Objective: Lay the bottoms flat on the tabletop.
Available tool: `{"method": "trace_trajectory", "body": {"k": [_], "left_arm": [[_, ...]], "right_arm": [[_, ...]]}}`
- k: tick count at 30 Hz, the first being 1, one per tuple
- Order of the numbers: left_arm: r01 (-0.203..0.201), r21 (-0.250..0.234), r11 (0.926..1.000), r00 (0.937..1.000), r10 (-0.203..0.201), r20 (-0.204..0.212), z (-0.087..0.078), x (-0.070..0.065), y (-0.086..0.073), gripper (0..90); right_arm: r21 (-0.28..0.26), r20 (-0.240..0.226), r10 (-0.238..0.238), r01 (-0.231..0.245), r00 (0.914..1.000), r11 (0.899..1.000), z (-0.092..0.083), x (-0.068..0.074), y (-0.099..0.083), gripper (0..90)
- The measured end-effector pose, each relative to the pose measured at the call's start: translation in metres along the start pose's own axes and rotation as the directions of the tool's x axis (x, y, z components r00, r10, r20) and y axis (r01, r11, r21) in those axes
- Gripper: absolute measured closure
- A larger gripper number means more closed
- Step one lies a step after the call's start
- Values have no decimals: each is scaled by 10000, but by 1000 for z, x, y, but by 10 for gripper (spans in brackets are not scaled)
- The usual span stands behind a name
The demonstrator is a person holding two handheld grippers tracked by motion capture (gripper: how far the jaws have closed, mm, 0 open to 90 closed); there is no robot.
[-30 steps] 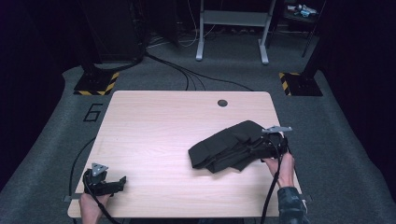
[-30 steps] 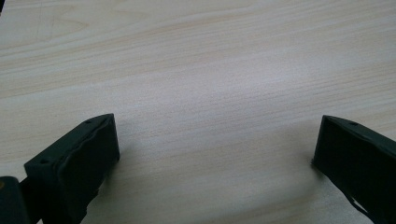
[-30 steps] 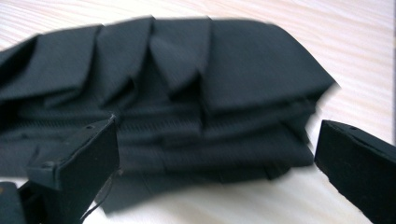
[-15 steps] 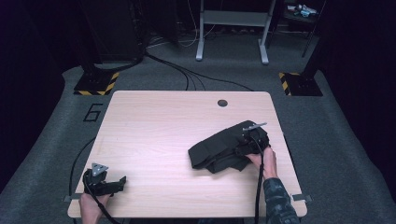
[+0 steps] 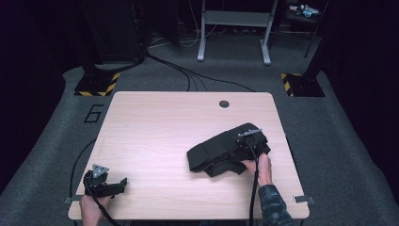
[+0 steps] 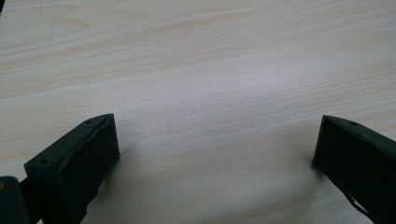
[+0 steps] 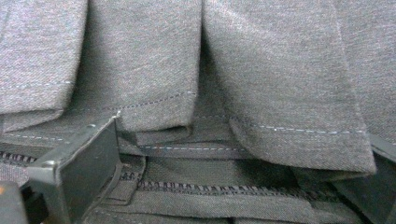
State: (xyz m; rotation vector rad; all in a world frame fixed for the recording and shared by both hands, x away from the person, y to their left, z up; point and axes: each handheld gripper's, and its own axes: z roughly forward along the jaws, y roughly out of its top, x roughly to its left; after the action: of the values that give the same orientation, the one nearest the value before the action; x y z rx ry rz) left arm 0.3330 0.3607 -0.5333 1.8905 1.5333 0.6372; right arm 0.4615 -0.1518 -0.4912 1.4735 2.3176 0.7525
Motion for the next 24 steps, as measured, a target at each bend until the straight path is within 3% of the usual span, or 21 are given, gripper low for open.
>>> {"method": "trace_trajectory", "body": {"k": [4, 13, 16, 20, 24], "left_arm": [[2, -11, 10000, 10000, -2, -1, 0, 0, 0, 0], [12, -14, 10000, 10000, -12, -22, 0, 0, 0, 0], [6, -8, 10000, 10000, -6, -24, 0, 0, 0, 0], [14, -13, 10000, 10000, -14, -13, 0, 0, 0, 0], [19, -12, 10000, 10000, -19, -14, 0, 0, 0, 0]], "right_arm": [[12, 67, 159, -159, 9999, 9999, 0, 11, -1, 0], [28, -74, -46, 46, 10000, 10000, 5, 57, 4, 0], [-67, -101, -556, 555, 9984, 9984, 1, 65, 9, 0], [-745, -198, -1029, 1012, 9945, 9921, -21, 68, 13, 0], [-1384, -635, -1953, 1852, 9787, 9729, -42, 80, 16, 0]]}}
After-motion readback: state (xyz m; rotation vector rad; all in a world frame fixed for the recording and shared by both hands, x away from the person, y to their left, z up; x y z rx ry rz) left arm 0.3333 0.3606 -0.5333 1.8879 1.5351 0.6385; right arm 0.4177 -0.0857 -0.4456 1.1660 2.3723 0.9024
